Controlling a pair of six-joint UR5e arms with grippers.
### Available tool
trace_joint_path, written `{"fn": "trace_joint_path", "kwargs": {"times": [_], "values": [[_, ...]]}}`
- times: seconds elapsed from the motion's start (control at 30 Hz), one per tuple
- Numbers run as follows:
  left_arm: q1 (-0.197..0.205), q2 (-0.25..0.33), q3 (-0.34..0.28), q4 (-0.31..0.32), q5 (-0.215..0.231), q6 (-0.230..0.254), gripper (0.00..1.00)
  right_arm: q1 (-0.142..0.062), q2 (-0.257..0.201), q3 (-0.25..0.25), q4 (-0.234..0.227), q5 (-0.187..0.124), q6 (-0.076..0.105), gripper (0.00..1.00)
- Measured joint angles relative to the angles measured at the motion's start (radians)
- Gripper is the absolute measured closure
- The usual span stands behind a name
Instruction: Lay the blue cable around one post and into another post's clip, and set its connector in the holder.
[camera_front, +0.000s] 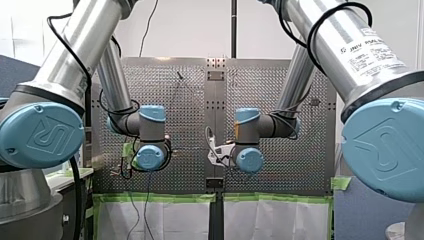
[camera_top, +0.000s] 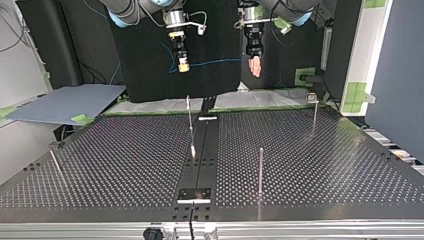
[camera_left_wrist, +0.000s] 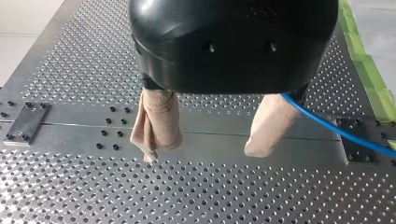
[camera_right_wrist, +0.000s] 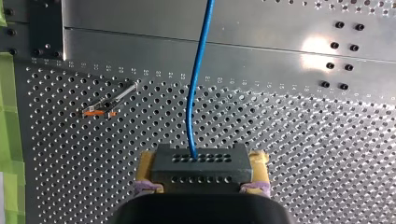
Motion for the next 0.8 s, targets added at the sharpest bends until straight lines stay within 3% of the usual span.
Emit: {"fn": "trace_joint_path", "kwargs": {"times": [0.33,0.8], "values": [[-0.037,0.017,-0.029,-0.059,-0.031,-0.032,0.00,0.000,0.000,0.000,0.000,0.000,0.000,1.00],[-0.041,0.018,-0.032,-0.167,-0.034,-0.035,0.00,0.000,0.000,0.000,0.000,0.000,0.000,1.00]]}}
